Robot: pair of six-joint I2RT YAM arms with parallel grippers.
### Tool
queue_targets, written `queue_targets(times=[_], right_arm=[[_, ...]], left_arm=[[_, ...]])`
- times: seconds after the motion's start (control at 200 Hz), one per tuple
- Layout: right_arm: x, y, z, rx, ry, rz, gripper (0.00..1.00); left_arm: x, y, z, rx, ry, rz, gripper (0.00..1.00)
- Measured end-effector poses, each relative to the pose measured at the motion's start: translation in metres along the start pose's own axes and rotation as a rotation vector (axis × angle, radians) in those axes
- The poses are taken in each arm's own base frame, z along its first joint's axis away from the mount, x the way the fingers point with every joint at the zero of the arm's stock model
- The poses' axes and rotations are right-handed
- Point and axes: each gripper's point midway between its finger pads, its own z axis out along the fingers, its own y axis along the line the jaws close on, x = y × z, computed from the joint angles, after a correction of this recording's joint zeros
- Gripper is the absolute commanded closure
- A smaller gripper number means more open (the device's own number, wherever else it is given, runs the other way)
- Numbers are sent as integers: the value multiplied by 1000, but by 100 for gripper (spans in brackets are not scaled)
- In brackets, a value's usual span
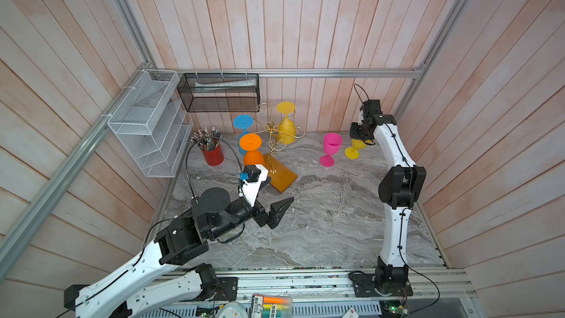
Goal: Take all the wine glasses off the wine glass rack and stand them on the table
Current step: 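Open and lift the right gripper while the left gripper nears the orange glass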
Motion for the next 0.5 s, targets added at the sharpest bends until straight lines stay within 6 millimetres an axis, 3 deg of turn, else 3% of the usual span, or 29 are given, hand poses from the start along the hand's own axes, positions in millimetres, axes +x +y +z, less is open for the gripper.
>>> queue_targets(times=[0.37,0.5], right_arm=[[-12,2,-9,-5,-39,-5,54],[-20,4,-25,-5,-68,-9,47]], left_arm=[[-8,15,-5,-92,-11,-27,1],[-9,26,-7,-162,1,-47,1]])
